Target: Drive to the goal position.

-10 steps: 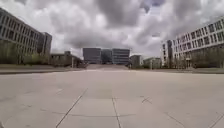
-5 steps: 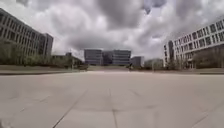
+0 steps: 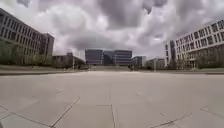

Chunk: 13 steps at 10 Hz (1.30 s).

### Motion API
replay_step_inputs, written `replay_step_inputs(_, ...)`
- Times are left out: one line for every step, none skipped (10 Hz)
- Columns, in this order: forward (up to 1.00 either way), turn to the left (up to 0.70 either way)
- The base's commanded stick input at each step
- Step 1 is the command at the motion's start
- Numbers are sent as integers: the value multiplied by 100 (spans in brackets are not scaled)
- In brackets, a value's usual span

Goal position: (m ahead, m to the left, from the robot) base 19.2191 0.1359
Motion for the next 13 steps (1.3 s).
replay_step_inputs(100,0)
replay_step_inputs(100,0)
replay_step_inputs(100,0)
replay_step_inputs(100,0)
replay_step_inputs(100,0)
replay_step_inputs(100,0)
replay_step_inputs(100,0)
replay_step_inputs(100,0)
replay_step_inputs(100,0)
replay_step_inputs(100,0)
replay_step_inputs(100,0)
replay_step_inputs(100,0)
replay_step_inputs(100,0)
